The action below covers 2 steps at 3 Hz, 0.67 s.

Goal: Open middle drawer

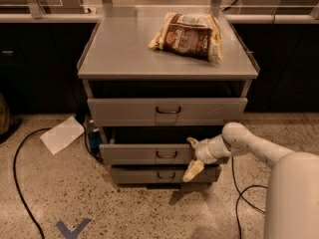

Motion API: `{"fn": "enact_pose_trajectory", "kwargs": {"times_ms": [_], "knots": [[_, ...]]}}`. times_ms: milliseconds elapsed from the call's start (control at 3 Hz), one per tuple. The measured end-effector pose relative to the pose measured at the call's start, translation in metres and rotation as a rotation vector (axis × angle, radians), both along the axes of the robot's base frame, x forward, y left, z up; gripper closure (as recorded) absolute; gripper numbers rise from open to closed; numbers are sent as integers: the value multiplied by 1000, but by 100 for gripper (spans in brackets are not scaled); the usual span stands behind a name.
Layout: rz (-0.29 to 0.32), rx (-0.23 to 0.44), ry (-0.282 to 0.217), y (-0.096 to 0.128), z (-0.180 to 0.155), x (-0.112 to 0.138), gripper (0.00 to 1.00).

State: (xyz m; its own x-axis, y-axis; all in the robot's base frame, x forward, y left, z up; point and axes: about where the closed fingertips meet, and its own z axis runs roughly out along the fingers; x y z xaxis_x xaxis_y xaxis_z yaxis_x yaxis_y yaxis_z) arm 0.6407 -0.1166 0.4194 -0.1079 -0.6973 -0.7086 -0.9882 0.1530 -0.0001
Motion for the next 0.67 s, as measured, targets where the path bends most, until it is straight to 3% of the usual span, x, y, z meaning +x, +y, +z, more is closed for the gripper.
{"fn": "enact_pose_trajectory", "kwargs": {"times_ms": [333, 667], "knots": [[61, 38, 10, 9, 11, -34, 0], [62, 38, 11, 10, 10, -34, 0]]}}
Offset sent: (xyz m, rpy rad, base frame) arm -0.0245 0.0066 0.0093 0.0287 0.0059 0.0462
